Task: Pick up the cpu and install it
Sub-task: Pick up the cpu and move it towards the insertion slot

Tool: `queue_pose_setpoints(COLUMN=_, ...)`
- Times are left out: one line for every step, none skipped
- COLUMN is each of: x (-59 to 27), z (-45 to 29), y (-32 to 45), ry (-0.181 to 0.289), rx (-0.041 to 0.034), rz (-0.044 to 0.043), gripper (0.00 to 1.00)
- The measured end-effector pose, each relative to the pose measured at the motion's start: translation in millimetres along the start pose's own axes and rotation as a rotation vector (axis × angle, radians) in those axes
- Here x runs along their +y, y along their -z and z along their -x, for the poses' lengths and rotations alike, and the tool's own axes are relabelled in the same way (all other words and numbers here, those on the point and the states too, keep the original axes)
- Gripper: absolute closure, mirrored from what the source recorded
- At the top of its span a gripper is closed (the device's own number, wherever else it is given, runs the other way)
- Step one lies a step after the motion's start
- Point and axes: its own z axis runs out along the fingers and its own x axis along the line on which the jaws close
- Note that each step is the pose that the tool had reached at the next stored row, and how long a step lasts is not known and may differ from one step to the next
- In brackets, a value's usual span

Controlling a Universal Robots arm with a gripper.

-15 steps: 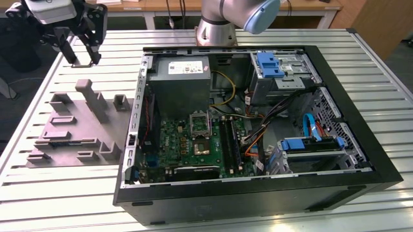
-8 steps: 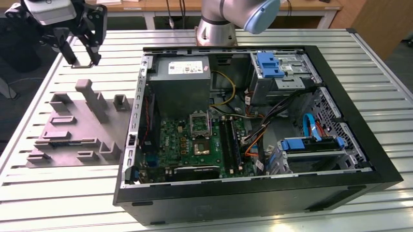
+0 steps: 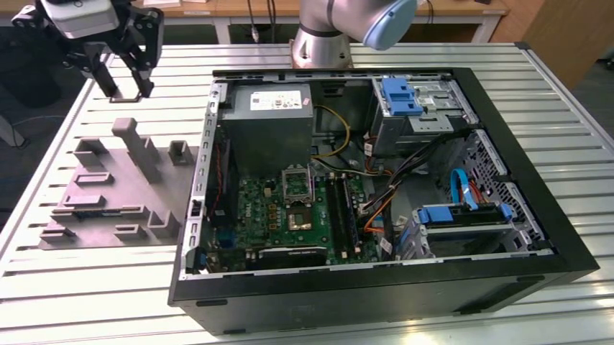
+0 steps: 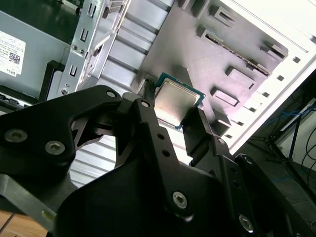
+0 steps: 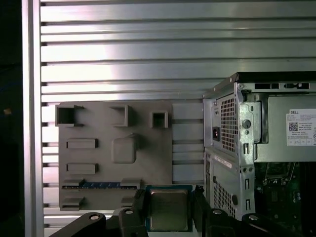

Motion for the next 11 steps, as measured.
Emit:
queue_pose_setpoints(x=0.1, z=1.3, y=0.0, ry=0.0, rx=0.0001, rz=-0.0001, gripper=0.53)
queue_pose_setpoints(x=0.1, z=2.4, y=0.0, ry=0.0, rx=0.0002, rz=-0.0001, gripper=0.53)
queue_pose_setpoints(x=0.1, z=3.5, y=0.0, ry=0.0, rx=0.0001, rz=-0.0001, gripper=0.53)
queue_pose_setpoints(x=0.2, z=4.6, y=0.0, ry=0.0, rx=0.0, rz=0.0, gripper=0.53)
queue_pose_setpoints(x=0.2, z=5.5, y=0.0, ry=0.0, rx=0.0001, rz=0.0, gripper=0.53)
queue_pose_setpoints(x=0.3, z=6.4, y=0.0, ry=0.0, rx=0.0, rz=0.0, gripper=0.53)
queue_pose_setpoints(x=0.3, z=7.2, y=0.0, ry=0.0, rx=0.0, rz=0.0, gripper=0.53)
queue_pose_setpoints(x=0.3, z=8.0, y=0.0, ry=0.0, rx=0.0, rz=0.0, gripper=0.53)
queue_pose_setpoints(x=0.3, z=8.7, y=0.0, ry=0.0, rx=0.0, rz=-0.0001, gripper=0.53)
queue_pose_setpoints(x=0.4, z=9.5, y=0.0, ry=0.0, rx=0.0, rz=0.0, gripper=0.53)
queue_pose_setpoints(x=0.4, z=10.2, y=0.0, ry=0.0, rx=0.0001, rz=-0.0001, gripper=0.53)
